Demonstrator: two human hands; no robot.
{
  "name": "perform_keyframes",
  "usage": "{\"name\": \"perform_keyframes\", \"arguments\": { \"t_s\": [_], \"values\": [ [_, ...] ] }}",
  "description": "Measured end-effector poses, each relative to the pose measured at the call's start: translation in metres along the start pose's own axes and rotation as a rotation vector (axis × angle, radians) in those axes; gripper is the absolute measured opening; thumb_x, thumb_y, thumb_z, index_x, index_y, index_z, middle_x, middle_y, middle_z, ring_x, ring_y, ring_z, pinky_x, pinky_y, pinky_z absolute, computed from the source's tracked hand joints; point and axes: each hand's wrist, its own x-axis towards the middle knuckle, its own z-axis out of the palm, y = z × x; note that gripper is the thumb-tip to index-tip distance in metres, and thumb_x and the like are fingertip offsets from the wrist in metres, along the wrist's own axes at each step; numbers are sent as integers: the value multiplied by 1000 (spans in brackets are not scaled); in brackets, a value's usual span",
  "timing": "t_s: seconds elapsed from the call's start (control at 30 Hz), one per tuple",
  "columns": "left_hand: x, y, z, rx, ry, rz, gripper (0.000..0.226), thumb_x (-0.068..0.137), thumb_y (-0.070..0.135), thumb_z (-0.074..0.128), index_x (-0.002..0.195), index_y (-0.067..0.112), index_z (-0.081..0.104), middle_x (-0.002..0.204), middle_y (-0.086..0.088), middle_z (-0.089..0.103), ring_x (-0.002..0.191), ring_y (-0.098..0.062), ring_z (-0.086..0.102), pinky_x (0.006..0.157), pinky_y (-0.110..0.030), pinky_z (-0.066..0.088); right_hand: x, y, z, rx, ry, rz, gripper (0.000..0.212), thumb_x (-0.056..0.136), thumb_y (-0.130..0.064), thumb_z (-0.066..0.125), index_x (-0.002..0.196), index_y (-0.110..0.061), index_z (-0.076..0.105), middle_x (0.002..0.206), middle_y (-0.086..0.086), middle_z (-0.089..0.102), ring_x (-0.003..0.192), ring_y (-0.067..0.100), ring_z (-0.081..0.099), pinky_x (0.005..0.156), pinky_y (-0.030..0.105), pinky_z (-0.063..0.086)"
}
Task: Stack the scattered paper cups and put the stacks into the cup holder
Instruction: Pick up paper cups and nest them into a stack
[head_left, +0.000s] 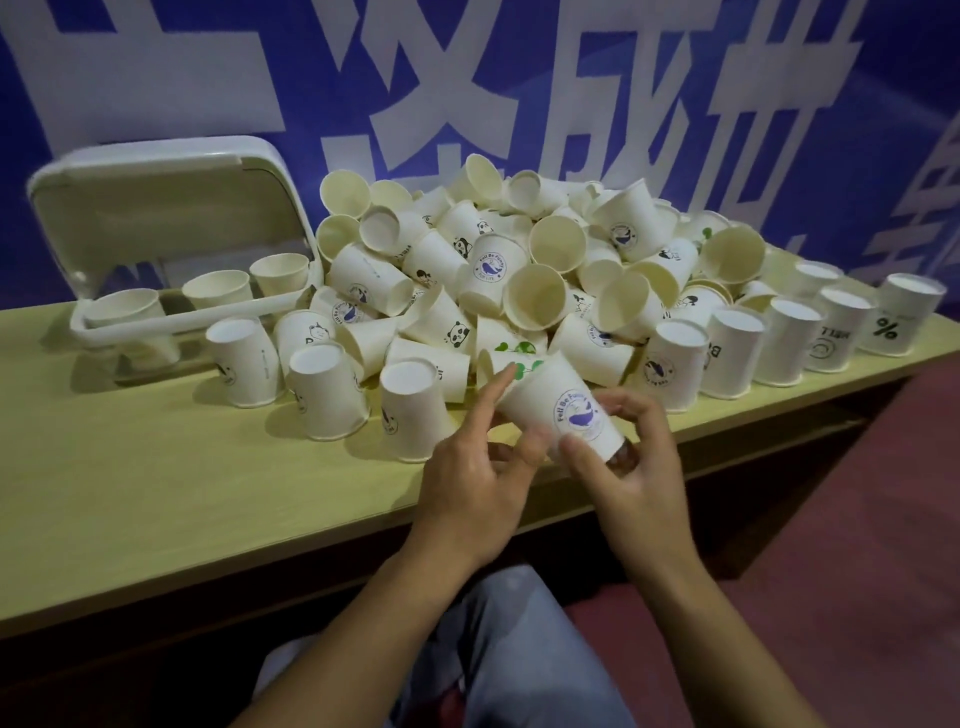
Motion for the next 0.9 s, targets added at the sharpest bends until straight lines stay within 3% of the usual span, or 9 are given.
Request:
{"name": "perform_keyframes", "arguments": {
  "t_s": [0.1,0.2,0.27,0.33,0.43,0.57,0.7,0.8,0.9],
  "values": [
    [0,2,1,-134,49,12,81,75,72,58,147,45,34,127,19,58,103,9,64,83,-16,55,-5,7,8,-5,-132,-50,31,86,-32,67,113,-20,59,111,-7,65,102,20,67,79,30,57],
    [2,2,-8,-170,98,13,74,70,64,66,137,54,35,123,30,55,110,12,57,83,-7,46,7,6,7,-123,-194,-117,12,92,-21,60,104,-24,63,101,-13,67,100,13,65,81,26,54],
    [2,-1,-19,-120,75,9,71,68,63,68,130,64,33,122,45,49,111,13,54,82,-5,45,28,6,2,-340,-186,-212,19,90,-15,61,104,-28,63,102,-16,66,101,8,63,83,26,53],
    [-1,-6,-29,-61,35,2,74,66,67,68,129,72,29,124,50,43,115,12,51,86,-6,44,57,8,1,-664,-256,-350,34,89,-15,66,120,-28,62,117,-10,64,111,11,57,92,32,50],
    [-6,-17,-39,-59,-27,-35,82,63,66,71,134,68,29,131,27,48,116,-2,56,92,-19,49,92,3,9,-1085,-529,-347,55,93,-25,61,144,-37,45,146,-4,49,135,19,41,109,44,37],
    [-16,-19,-47,-40,-108,16,89,65,53,75,139,60,25,121,25,49,111,-5,57,89,-14,46,114,1,20,-1334,-738,-194,74,92,-38,60,152,-50,18,157,-5,33,137,25,40,112,50,24],
    [-20,-19,-50,-21,-121,38,90,68,49,68,130,72,8,130,12,46,114,-1,55,94,-11,42,114,2,17,-1244,-731,-164,84,85,-54,66,150,-55,12,142,1,48,122,27,51,104,46,37],
    [-17,-18,-50,-14,-81,13,84,69,55,67,128,73,11,134,14,46,114,-2,57,94,-22,49,106,-1,8,-871,-644,-82,82,83,-47,75,148,-49,26,121,-8,55,111,18,58,89,33,47],
    [-17,-16,-50,9,-98,8,79,71,58,68,133,73,23,133,18,50,111,-6,59,90,-37,56,96,-13,7,-502,-401,-31,78,82,-44,78,143,-50,30,114,-11,54,99,11,60,80,26,49]
  ]
}}
